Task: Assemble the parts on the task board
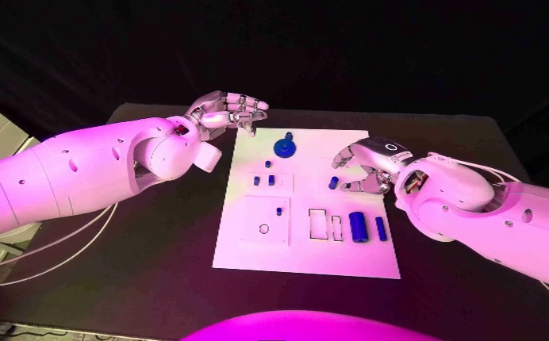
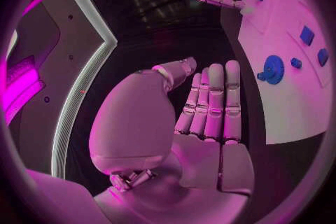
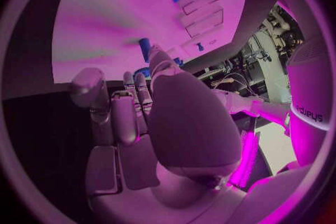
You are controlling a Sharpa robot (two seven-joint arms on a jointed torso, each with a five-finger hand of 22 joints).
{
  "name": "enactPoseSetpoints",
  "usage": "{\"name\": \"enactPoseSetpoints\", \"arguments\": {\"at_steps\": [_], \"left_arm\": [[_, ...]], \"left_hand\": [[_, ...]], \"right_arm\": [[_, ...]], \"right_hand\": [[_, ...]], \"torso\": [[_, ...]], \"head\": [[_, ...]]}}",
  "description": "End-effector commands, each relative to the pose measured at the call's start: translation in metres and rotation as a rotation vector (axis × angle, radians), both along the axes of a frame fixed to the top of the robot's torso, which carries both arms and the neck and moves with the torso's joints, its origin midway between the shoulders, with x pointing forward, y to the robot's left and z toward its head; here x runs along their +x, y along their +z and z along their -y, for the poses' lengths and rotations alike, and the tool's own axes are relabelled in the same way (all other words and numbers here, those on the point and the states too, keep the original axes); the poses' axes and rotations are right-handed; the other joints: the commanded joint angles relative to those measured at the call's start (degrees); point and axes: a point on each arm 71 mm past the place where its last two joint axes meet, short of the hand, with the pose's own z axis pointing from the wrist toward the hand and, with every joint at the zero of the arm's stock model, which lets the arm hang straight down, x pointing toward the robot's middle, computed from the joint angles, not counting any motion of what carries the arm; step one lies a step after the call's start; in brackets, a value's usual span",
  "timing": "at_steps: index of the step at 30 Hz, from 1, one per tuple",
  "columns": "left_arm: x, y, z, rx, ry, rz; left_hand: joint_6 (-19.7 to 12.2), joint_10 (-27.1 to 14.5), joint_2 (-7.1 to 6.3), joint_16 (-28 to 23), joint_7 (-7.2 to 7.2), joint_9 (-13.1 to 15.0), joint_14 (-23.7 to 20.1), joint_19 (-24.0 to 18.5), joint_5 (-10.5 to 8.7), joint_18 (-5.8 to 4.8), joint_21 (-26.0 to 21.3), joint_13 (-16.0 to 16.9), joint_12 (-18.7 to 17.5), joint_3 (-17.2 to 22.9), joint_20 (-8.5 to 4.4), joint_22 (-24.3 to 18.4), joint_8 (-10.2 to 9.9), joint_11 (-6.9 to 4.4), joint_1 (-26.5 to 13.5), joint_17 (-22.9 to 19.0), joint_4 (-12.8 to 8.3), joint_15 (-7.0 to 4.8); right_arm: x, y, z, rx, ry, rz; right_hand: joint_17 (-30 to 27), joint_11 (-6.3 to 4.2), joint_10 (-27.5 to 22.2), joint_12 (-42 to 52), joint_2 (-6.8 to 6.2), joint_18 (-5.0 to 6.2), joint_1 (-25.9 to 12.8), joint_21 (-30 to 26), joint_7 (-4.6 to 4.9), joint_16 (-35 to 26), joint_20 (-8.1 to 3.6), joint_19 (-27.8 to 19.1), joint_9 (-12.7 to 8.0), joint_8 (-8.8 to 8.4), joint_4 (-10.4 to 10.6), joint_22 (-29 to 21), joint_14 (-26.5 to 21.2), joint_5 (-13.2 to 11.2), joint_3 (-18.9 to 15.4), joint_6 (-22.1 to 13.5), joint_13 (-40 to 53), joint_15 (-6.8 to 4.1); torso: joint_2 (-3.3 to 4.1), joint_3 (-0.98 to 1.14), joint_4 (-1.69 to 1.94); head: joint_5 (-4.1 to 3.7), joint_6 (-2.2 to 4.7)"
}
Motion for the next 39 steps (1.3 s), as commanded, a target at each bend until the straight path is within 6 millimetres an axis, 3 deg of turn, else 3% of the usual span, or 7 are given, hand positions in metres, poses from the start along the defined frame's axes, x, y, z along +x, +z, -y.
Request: {"name": "enactPoseSetpoints", "arguments": {"at_steps": [1, 14, 16, 27, 30, 32, 39], "left_arm": [[0.000, 0.001, 0.002, -0.013, -0.019, -0.001], [0.000, 0.001, 0.002, -0.012, -0.017, -0.003], [0.000, 0.001, 0.002, -0.012, -0.017, -0.003], [0.000, 0.001, 0.002, -0.011, -0.016, -0.004], [0.000, 0.001, 0.002, -0.010, -0.015, -0.004], [0.000, 0.001, 0.001, -0.010, -0.015, -0.004], [0.000, 0.001, 0.002, -0.010, -0.014, -0.004]], "left_hand": [[-0.1, -0.2, 0.36, -0.4, 0.11, -0.1, -0.4, -0.1, 0.01, 0.83, -0.3, -0.1, 0.3, -0.4, 0.12, -0.1, -0.3, -0.01, 0.3, -0.1, 0.0, 0.10], [-0.1, -0.2, 0.36, -0.4, 0.11, -0.1, -0.4, -0.1, 0.01, 0.83, -0.3, -0.1, 0.3, -0.4, 0.12, -0.1, -0.3, -0.01, 0.3, -0.1, 0.0, 0.10], [-0.1, -0.2, 0.40, -0.4, 0.12, -0.1, -0.4, -0.1, 0.01, 0.83, -0.4, -0.1, 0.3, -0.4, 0.14, -0.1, -0.3, 0.00, 0.3, -0.1, 0.0, 0.11], [-0.1, -0.2, 0.40, -0.4, 0.12, -0.1, -0.4, -0.1, 0.01, 0.83, -0.4, -0.1, 0.3, -0.4, 0.14, -0.1, -0.3, 0.00, 0.3, -0.1, 0.0, 0.11], [-0.1, -0.3, 0.40, -0.4, 0.12, -0.1, -0.4, -0.1, 0.01, 0.83, -0.4, -0.1, 0.3, -0.4, 0.14, -0.1, -0.3, 0.00, 0.3, -0.1, 0.0, 0.11], [-0.1, -0.3, 0.48, -0.5, 0.13, -0.1, -0.4, -0.1, 0.02, 0.83, -0.4, -0.1, 0.3, -0.4, 0.15, -0.1, -0.3, 0.01, 0.3, -0.1, 0.1, 0.12], [-0.1, -0.3, 0.48, -0.5, 0.13, -0.1, -0.4, -0.1, 0.02, 0.83, -0.4, -0.1, 0.3, -0.4, 0.15, -0.1, -0.3, 0.01, 0.3, -0.1, 0.1, 0.12]], "right_arm": [[0.000, -0.006, -0.003, -0.040, 0.018, -0.036], [0.001, -0.014, -0.014, -0.057, 0.036, -0.061], [0.000, -0.015, -0.015, -0.055, 0.041, -0.063], [0.001, -0.018, -0.019, -0.062, 0.045, -0.055], [0.002, -0.019, -0.019, -0.070, 0.042, -0.049], [0.002, -0.019, -0.019, -0.072, 0.040, -0.039], [0.001, -0.017, -0.020, -0.039, 0.029, 0.005]], "right_hand": [[0.4, -0.39, 0.8, 0.7, 0.35, 0.12, 0.7, 0.7, 0.18, 0.5, -0.16, 0.7, -0.1, -0.24, 0.2, 0.3, 1.2, -0.2, 0.3, 0.2, 0.1, -0.11], [0.8, -2.20, 8.2, 3.8, 2.06, -0.94, 0.9, 7.0, 0.62, 0.8, -1.53, 3.2, -0.3, 0.30, 0.1, 3.5, 1.7, -0.4, 4.4, 3.2, -0.1, -1.62], [1.0, -2.61, 10.3, 3.3, 2.41, -1.18, 0.9, 8.4, 0.74, 1.0, -1.82, 3.5, -0.3, 0.59, 0.1, 4.3, 1.8, -0.8, 6.3, 4.3, -0.2, -2.02], [1.4, -3.01, 14.9, -0.7, 0.99, -1.61, -0.2, 10.8, 0.66, 1.4, -2.28, 4.2, -0.2, 1.17, -0.1, 6.0, 2.0, -2.3, 14.3, 6.9, -0.3, -2.37], [1.4, -3.12, 15.5, -1.3, 1.01, -1.68, 0.0, 11.3, 0.58, 1.4, -2.35, 4.3, 0.1, 1.53, -0.4, 6.3, 1.9, -2.6, 16.0, 7.7, -0.2, -2.44], [1.4, -3.23, 16.3, -1.9, 0.89, -1.72, -0.1, 11.5, 0.53, 1.5, -2.43, 4.3, 0.3, 1.79, -0.7, 6.5, 1.9, -4.7, 18.2, 8.2, -0.1, -2.50], [1.6, -3.90, 19.1, -2.0, 1.37, -2.08, 0.0, 13.8, 0.07, 1.7, -2.83, 4.9, 1.7, 3.55, -2.4, 7.8, 2.0, -4.7, 21.6, 10.4, 0.6, -3.06]], "torso": [[0.02, -0.07, 0.01], [-0.01, -0.10, 0.02], [0.00, -0.10, -0.01], [-0.03, -0.09, 0.01], [-0.02, -0.09, 0.03], [-0.03, -0.06, 0.01], [-0.03, -0.07, -0.02]], "head": [[0.06, -0.10], [0.13, -0.38], [0.16, -0.41], [0.13, -0.49], [0.12, -0.55], [0.15, -0.58], [0.13, -0.54]]}}
